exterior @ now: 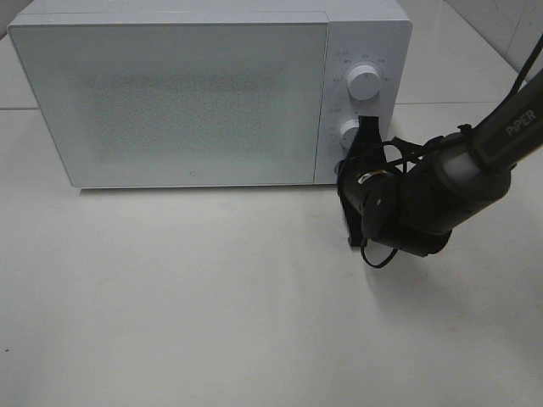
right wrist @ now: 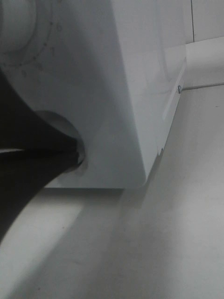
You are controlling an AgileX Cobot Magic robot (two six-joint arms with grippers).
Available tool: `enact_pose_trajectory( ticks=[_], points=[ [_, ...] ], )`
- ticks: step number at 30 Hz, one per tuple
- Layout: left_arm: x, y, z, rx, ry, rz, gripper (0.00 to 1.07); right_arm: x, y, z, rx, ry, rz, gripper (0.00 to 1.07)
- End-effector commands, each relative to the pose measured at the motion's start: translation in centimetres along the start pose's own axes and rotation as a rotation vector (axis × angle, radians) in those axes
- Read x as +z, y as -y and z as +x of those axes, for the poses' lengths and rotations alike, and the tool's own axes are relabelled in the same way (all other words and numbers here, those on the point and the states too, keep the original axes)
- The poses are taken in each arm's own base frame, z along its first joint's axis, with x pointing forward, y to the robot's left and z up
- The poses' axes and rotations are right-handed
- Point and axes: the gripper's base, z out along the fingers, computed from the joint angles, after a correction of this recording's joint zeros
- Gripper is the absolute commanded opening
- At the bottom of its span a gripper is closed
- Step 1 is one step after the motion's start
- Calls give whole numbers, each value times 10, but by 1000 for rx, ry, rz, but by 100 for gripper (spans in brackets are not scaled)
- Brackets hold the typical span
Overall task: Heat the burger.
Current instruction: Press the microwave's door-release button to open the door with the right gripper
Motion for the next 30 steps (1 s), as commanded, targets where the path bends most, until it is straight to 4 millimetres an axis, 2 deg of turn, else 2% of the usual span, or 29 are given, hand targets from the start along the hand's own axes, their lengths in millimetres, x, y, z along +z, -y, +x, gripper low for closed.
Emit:
enact_pose_trajectory(
  ticks=[1,8,16,30],
  points=[
    [-2,0,1,-2,28,1,101,4,-24,-6,15,43,-160,0],
    [-2,0,1,-2,28,1,101,12,-40,-6,23,50,-236,0],
    [-2,0,1,-2,28,1,101,19,-48,-5,32,71,-314,0],
    [-2,0,1,-2,28,1,101,19,-45,-2,30,43,-254,0]
  ],
)
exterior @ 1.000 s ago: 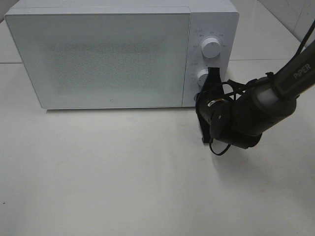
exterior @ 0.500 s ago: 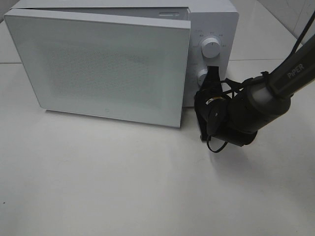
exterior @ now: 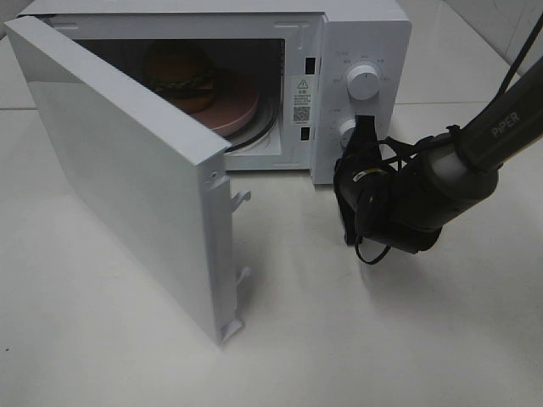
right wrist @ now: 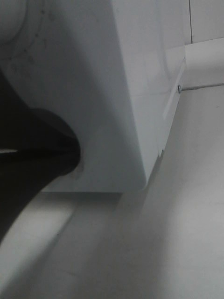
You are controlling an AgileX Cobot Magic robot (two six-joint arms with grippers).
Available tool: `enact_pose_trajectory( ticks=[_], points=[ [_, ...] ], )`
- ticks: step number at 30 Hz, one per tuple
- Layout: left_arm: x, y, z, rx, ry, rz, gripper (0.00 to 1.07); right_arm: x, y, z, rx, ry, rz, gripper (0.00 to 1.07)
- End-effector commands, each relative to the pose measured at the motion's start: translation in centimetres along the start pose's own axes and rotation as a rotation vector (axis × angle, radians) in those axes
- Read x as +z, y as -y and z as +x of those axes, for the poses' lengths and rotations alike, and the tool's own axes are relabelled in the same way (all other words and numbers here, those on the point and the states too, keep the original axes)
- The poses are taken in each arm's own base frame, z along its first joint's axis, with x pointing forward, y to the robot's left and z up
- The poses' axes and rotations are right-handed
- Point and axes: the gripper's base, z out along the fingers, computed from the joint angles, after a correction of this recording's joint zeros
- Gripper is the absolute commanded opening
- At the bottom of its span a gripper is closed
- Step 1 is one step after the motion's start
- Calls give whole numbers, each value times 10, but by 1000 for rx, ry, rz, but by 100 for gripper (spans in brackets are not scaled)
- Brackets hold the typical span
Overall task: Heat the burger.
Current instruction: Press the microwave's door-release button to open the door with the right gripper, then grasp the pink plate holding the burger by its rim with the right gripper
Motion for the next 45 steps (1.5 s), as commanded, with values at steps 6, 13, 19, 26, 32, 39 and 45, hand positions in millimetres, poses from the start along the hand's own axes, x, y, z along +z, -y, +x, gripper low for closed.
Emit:
enact_pose_trajectory(
  ticks=[6,13,19,26,32,39,45],
  points=[
    [-2,0,1,-2,28,1,101,8,-40,-2,15,12,-187,0],
    [-2,0,1,-2,28,1,101,-1,-29,-4,1,-5,-103,0],
    [-2,0,1,-2,28,1,101,-13,-18,-3,-3,-17,-29,0],
    [-2,0,1,-2,28,1,101,-32,-7,-6,-36,-56,88,0],
    [-2,0,1,-2,28,1,101,-43,-8,-11,-71,-70,110,0],
    [-2,0,1,-2,28,1,101,-74,-14,-14,-190,-162,174,1],
    [-2,0,1,-2,28,1,101,-92,-21,-13,-372,-253,223,2]
  ],
)
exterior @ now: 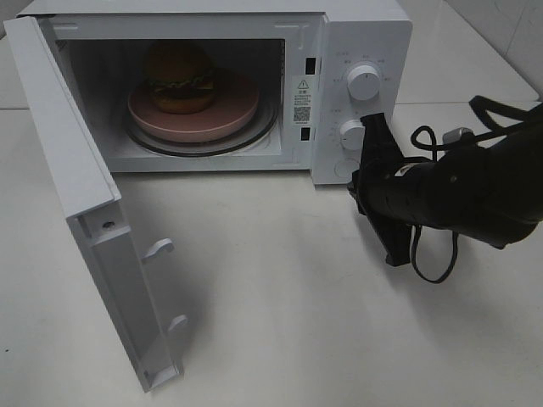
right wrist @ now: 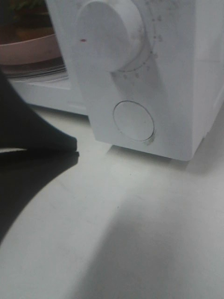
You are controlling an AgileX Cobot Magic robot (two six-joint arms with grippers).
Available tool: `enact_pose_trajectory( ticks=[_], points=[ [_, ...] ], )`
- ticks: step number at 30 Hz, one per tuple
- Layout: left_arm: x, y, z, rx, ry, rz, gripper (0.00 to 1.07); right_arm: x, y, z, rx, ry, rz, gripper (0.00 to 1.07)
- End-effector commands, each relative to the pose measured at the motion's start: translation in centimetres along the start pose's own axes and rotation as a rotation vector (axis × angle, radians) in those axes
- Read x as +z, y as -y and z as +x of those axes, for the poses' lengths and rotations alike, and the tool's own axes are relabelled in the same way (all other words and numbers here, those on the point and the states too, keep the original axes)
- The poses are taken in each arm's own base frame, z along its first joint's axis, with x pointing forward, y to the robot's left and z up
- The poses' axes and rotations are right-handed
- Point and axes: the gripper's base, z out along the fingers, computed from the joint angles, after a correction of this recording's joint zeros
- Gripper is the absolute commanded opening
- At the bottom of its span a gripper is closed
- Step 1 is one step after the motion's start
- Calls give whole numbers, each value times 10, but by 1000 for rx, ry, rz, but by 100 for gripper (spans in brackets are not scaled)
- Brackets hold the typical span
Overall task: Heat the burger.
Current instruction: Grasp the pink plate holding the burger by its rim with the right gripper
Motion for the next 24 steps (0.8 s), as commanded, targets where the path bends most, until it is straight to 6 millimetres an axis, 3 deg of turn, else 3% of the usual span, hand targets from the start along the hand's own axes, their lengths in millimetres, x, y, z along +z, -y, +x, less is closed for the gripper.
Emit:
enact_pose_trajectory(
  ticks=[1,11,24],
  points=[
    [-2,0,1,-2,28,1,101,-10,-3,3,-123,-51,21,2],
    [-2,0,1,-2,28,1,101,-37,-8,14,-649,-261,76,3],
    [-2,0,1,-2,28,1,101,-52,-21,34,-1225,-632,76,4]
  ],
)
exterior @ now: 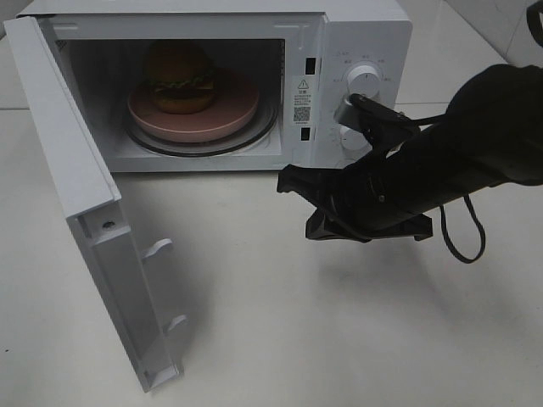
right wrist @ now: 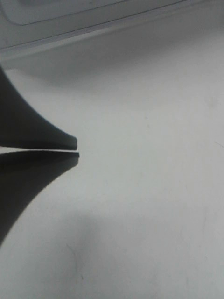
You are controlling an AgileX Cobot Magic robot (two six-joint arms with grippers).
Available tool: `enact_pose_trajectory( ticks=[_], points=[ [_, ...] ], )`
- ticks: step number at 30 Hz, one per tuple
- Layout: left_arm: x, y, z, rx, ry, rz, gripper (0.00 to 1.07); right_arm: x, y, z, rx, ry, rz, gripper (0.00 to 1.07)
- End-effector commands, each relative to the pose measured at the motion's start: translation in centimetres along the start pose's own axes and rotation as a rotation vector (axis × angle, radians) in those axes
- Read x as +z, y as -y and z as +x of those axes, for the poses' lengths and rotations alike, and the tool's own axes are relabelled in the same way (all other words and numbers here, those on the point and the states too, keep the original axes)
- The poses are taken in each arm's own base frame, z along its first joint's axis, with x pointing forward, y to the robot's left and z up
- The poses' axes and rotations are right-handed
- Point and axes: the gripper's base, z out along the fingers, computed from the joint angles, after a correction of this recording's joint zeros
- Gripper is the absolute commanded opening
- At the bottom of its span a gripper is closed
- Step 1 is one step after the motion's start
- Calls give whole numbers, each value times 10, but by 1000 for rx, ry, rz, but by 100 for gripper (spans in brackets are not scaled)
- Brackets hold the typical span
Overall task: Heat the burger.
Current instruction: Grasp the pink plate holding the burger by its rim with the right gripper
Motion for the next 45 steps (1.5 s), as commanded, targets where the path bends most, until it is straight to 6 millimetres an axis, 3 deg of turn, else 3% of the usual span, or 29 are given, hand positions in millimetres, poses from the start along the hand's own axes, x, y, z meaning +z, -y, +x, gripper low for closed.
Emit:
enact_pose_trajectory(
  ticks=[1,10,14,15,17,23,28,35,39,40,41,42,43,44,45],
  points=[
    [-2,0,1,-2,28,1,101,-5,-4,2,-170,-75,0,4],
    [-2,0,1,-2,28,1,101,-9,-1,9,-442,-226,31,4],
    [-2,0,1,-2,28,1,101,-16,-2,11,-718,-348,15,5],
    [-2,0,1,-2,28,1,101,-16,-2,11,-718,-348,15,5],
    [-2,0,1,-2,28,1,101,-20,0,13,-926,-420,-5,6],
    [-2,0,1,-2,28,1,101,-21,3,15,-1101,-463,-30,7],
    [-2,0,1,-2,28,1,101,-23,9,16,-1436,-533,-73,9],
    [-2,0,1,-2,28,1,101,-24,9,14,-1568,-540,-82,13],
    [-2,0,1,-2,28,1,101,-26,8,7,-1625,-547,-45,24],
    [-2,0,1,-2,28,1,101,-29,8,3,-1652,-559,-25,32],
    [-2,0,1,-2,28,1,101,-29,8,3,-1652,-559,-25,32],
    [-2,0,1,-2,28,1,101,-30,8,-1,-1671,-561,-4,44],
    [-2,0,1,-2,28,1,101,-30,8,-1,-1671,-561,-4,44],
    [-2,0,1,-2,28,1,101,-31,7,-3,-1667,-556,9,51],
    [-2,0,1,-2,28,1,101,-32,5,-6,-1629,-542,32,64]
  ],
)
